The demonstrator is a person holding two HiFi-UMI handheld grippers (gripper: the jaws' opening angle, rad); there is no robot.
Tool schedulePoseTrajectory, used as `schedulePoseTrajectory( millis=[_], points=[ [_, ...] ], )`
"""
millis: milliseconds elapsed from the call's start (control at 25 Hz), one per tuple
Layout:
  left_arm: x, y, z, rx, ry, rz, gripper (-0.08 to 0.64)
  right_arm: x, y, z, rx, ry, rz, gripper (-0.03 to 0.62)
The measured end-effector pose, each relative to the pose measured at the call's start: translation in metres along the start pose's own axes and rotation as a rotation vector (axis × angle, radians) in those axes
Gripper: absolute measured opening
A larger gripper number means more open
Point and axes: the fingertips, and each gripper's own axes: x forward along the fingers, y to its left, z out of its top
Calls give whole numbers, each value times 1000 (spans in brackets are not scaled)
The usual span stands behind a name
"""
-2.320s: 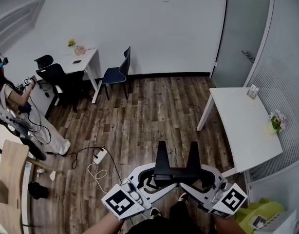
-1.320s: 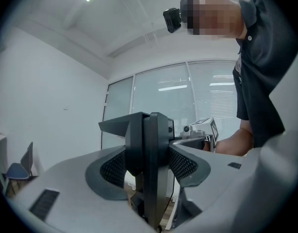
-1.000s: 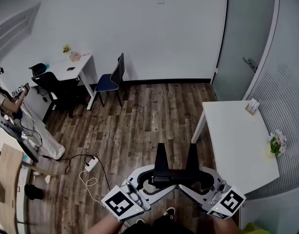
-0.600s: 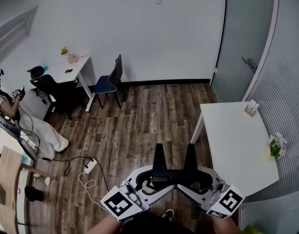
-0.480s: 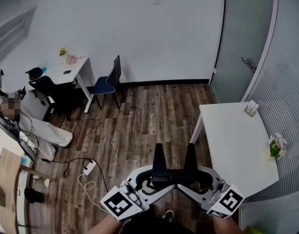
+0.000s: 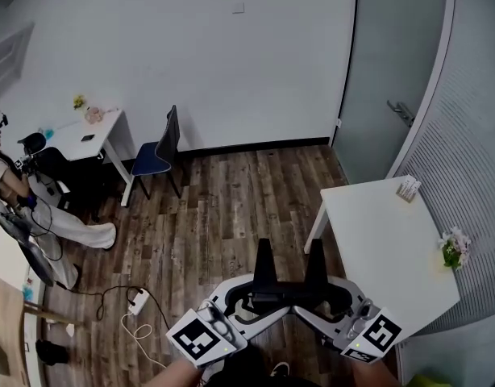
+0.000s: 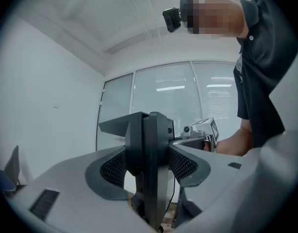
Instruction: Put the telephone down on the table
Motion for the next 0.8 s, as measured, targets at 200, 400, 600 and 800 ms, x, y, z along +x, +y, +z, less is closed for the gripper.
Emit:
schedulePoseTrajectory(
  millis=[200, 400, 600, 800],
  points=[
    [2, 50, 6, -2, -2, -47, 253, 41, -27, 3, -3, -1, -48, 227],
    [2, 96, 5, -7, 1, -99, 253, 80, -50, 0, -1, 1, -99, 227],
    [11, 127, 11, -16, 7, -177, 253, 101, -71, 6, 2, 1, -179, 227],
    [40, 138, 10, -23, 12, -256, 253, 95, -99, 7, 6, -8, -259, 227]
  ],
)
